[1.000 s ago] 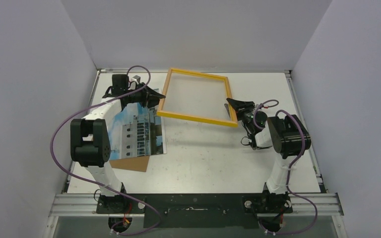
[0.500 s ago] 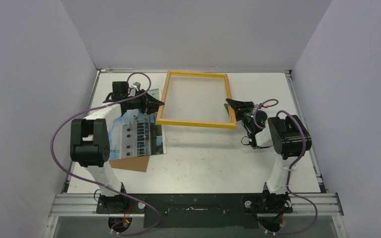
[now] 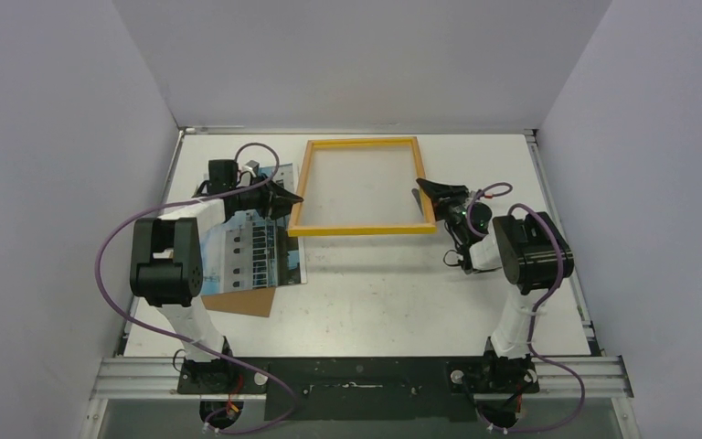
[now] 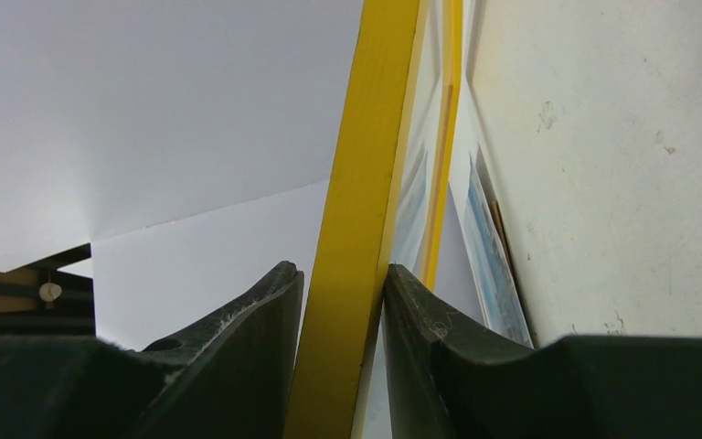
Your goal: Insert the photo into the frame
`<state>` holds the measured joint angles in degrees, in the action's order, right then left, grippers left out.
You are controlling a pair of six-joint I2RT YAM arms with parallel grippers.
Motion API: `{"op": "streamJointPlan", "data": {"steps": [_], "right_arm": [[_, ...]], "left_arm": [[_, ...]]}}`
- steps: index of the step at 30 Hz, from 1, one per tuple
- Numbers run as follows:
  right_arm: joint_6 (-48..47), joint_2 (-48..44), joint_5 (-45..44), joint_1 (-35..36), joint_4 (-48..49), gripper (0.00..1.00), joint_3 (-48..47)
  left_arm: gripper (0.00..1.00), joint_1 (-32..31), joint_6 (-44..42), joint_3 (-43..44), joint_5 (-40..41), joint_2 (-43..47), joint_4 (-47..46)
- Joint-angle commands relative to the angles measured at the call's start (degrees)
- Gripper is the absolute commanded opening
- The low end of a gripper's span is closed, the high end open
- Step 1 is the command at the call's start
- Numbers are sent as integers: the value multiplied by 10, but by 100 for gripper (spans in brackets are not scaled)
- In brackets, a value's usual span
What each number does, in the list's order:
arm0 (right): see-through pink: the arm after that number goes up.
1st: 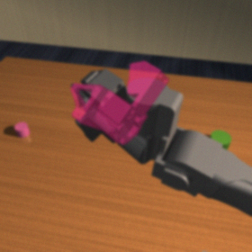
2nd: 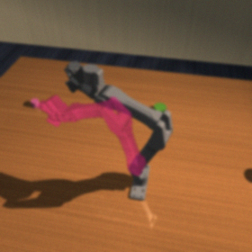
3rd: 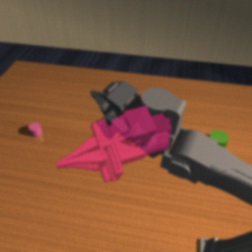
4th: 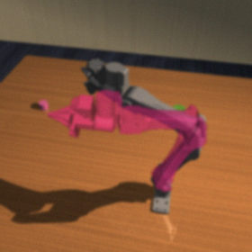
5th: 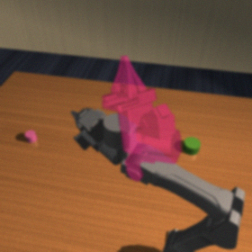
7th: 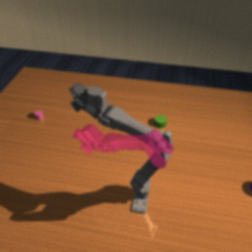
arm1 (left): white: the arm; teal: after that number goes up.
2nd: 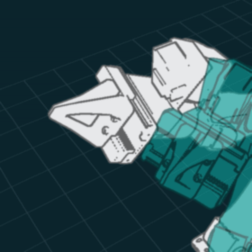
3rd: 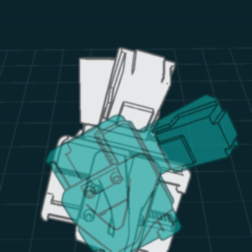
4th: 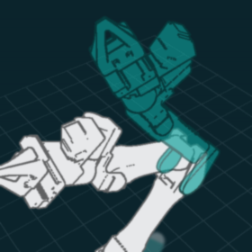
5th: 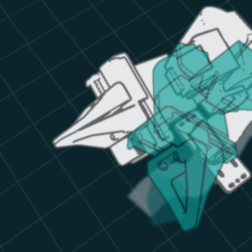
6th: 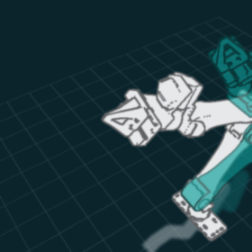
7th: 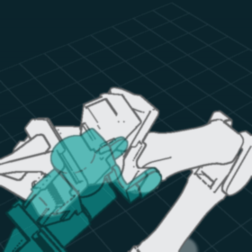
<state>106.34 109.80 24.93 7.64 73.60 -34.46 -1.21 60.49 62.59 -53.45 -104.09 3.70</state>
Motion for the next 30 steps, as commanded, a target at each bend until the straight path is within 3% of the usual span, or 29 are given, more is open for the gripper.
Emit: {"op": "streamJointPlan", "data": {"steps": [1,5,11,19,23,26,30], "right_arm": [[16,2,26,31,120,11,-22],[18,10,24,38,116,9,-19],[20,15,27,39,106,8,-12],[11,30,40,35,100,7,-2],[13,42,42,31,103,7,2],[10,50,45,31,104,7,4],[3,64,46,31,107,8,11]], "left_arm": [[19,-16,17,-18,-32,-7,-78],[34,-24,42,-28,-36,-19,-115],[48,-27,78,-43,-37,-37,-184],[48,-20,158,-44,-32,-53,-316],[47,-10,169,-42,-22,-60,-336],[41,-7,151,-36,-16,-58,-306],[25,-2,99,-26,-2,-43,-227]]}}
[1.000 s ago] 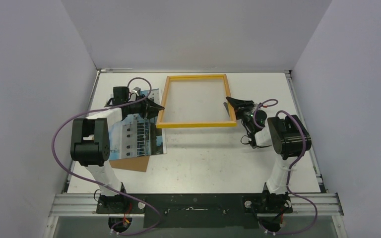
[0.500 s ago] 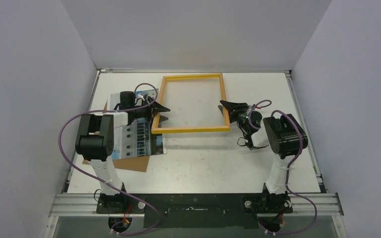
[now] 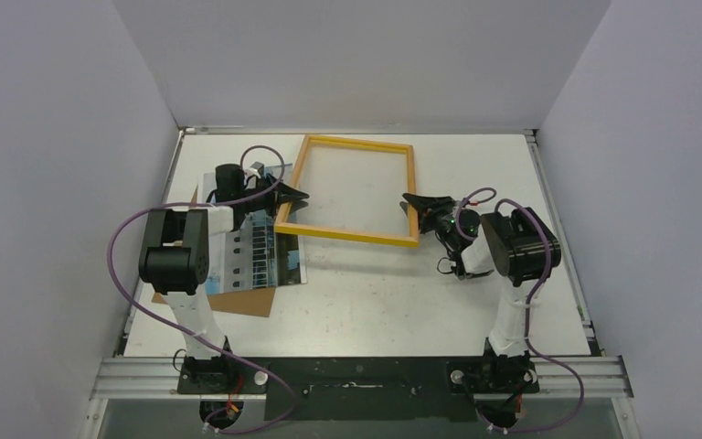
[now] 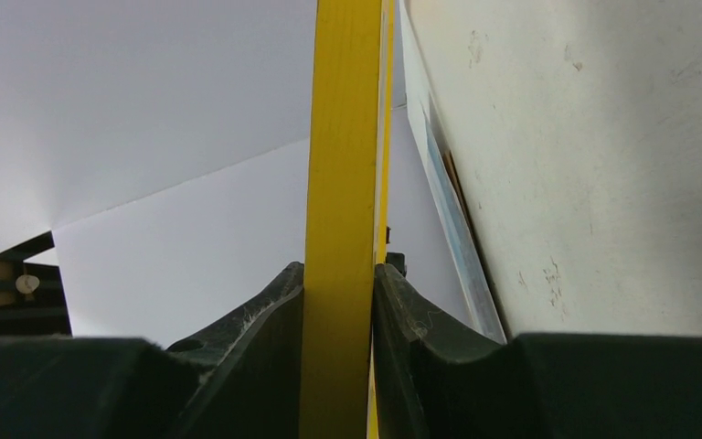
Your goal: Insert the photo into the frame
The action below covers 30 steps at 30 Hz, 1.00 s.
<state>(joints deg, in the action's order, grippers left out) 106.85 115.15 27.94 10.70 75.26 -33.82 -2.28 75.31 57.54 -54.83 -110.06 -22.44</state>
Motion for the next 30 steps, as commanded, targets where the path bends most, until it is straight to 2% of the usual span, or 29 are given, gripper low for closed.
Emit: {"op": "streamJointPlan", "data": {"steps": [1,4,7,12,16,21,24,28,30], "right_arm": [[-3,15,16,0,94,8,7],[-14,25,18,0,92,13,12],[-33,26,17,0,77,26,20],[-66,6,15,-3,19,48,27],[-121,-28,17,-8,-85,63,27],[-209,-85,10,-15,-254,68,17],[-286,-127,-4,-16,-397,69,-8],[-396,-180,-37,-14,-582,69,-66],[-435,-201,-52,-12,-640,69,-89]], "left_arm": [[22,11,-63,31,15,22,54],[13,12,-124,63,22,37,141],[5,12,-182,110,31,49,230],[1,11,-230,176,37,65,333],[0,8,-257,213,46,76,396],[0,7,-275,250,52,89,447],[0,6,-297,284,62,94,490],[0,-5,-351,333,86,98,562],[0,-14,-381,359,100,96,601]]}}
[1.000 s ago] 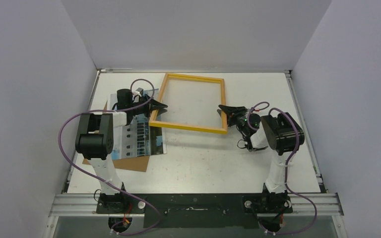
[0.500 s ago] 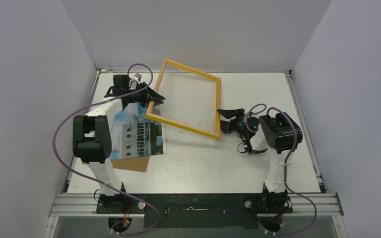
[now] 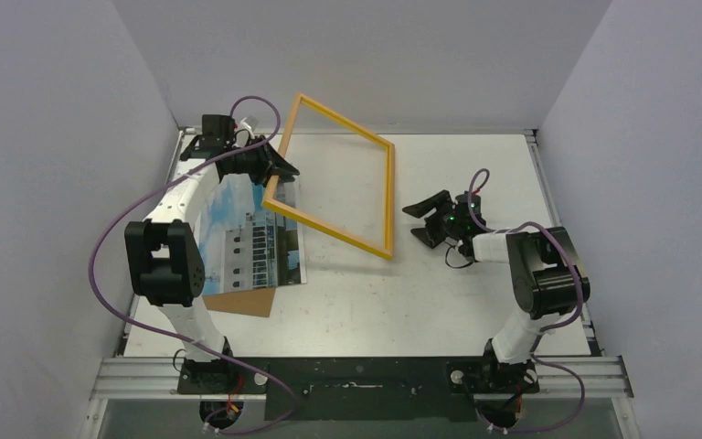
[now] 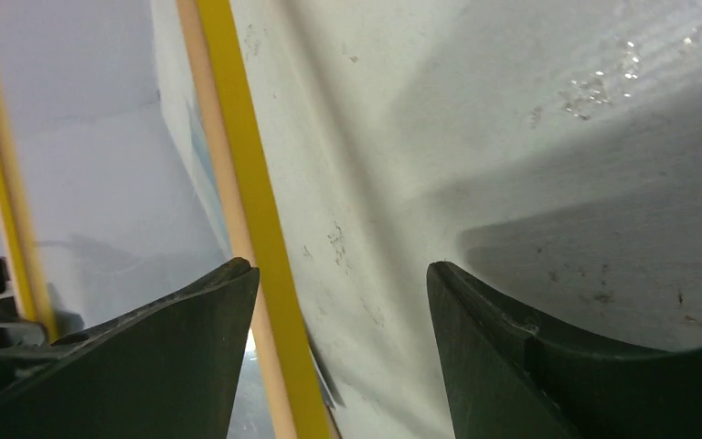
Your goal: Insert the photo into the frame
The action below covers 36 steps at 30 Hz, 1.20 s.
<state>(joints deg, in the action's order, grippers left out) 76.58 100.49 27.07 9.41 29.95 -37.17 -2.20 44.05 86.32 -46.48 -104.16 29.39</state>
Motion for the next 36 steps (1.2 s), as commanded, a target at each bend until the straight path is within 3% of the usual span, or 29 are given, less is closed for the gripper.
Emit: {"op": "streamJointPlan", "data": {"steps": [1,7,14,21,29,33,36], "right_arm": [[-150,-60,-50,4,-213,69,-67],[-254,-84,-136,48,-381,68,-149],[-286,-68,-185,89,-450,67,-206],[-274,-31,-184,103,-455,64,-225],[-240,36,-136,109,-385,60,-237],[-215,66,-122,111,-360,56,-245],[-207,85,-114,116,-356,47,-258]], "left_arm": [[0,-20,-81,82,23,36,96],[0,-61,-162,165,95,27,205],[0,-118,-212,253,199,17,290],[3,-209,-243,357,314,-13,382],[4,-280,-248,430,420,-45,437],[7,-308,-245,448,436,-54,445],[13,-325,-242,463,440,-57,448]]}}
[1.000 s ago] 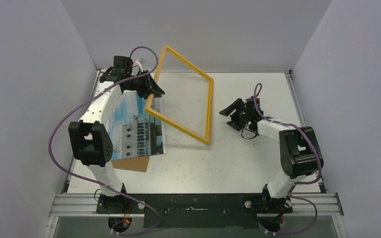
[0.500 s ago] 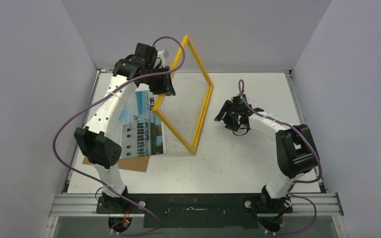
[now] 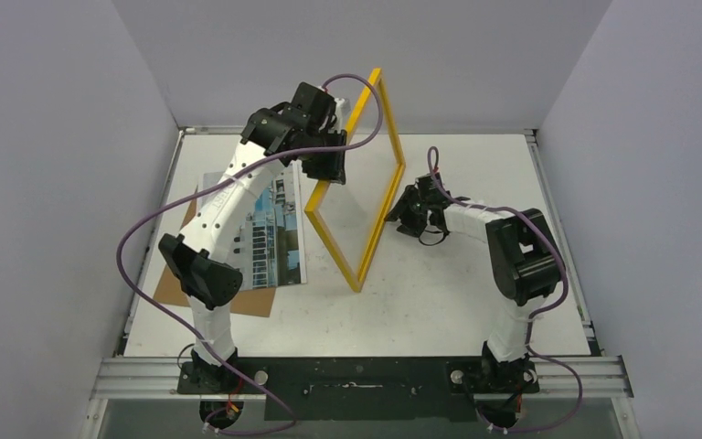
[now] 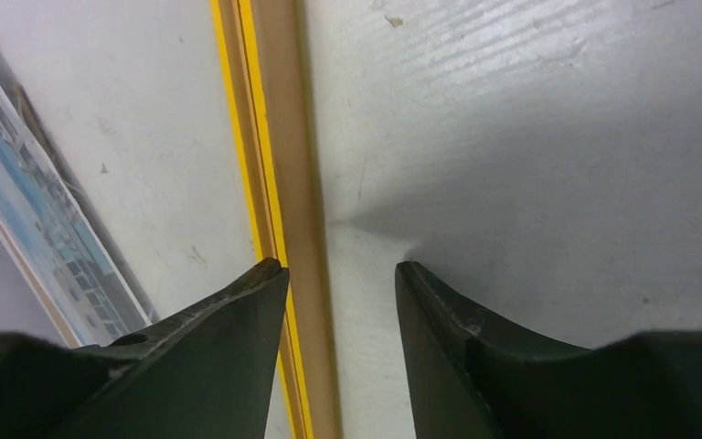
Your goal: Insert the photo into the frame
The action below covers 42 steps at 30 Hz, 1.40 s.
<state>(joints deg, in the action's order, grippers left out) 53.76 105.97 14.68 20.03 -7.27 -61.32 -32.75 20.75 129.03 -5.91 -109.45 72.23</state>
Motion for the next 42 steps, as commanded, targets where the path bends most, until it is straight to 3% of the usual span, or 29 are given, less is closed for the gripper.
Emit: {"op": "streamJointPlan", "data": {"steps": [1,5,8,10,15,17,23,30,35,42], "right_arm": [[24,35,11,12,16,41,-20],[40,51,12,14,24,26,-19],[41,60,9,15,18,21,-19],[41,65,5,15,14,21,-18],[42,73,3,14,14,21,-19],[44,75,2,15,15,21,-19],[44,81,1,15,13,22,-22],[43,82,0,15,12,22,-18],[43,84,2,14,12,21,-20],[37,85,-1,15,4,22,-25]], "left_arm": [[15,-23,-6,36,27,-4,18],[20,-43,7,28,-4,-8,4],[20,-52,15,18,-43,-13,-7],[20,-54,15,15,-74,-17,-12],[41,-54,1,0,-148,-16,-31],[46,-54,-2,-6,-150,-18,-27],[48,-54,-3,3,-84,-44,-5],[68,-56,-14,28,-106,-64,3],[69,-55,-8,19,-179,-68,-15],[56,-38,15,-16,-323,-55,-81]]}}
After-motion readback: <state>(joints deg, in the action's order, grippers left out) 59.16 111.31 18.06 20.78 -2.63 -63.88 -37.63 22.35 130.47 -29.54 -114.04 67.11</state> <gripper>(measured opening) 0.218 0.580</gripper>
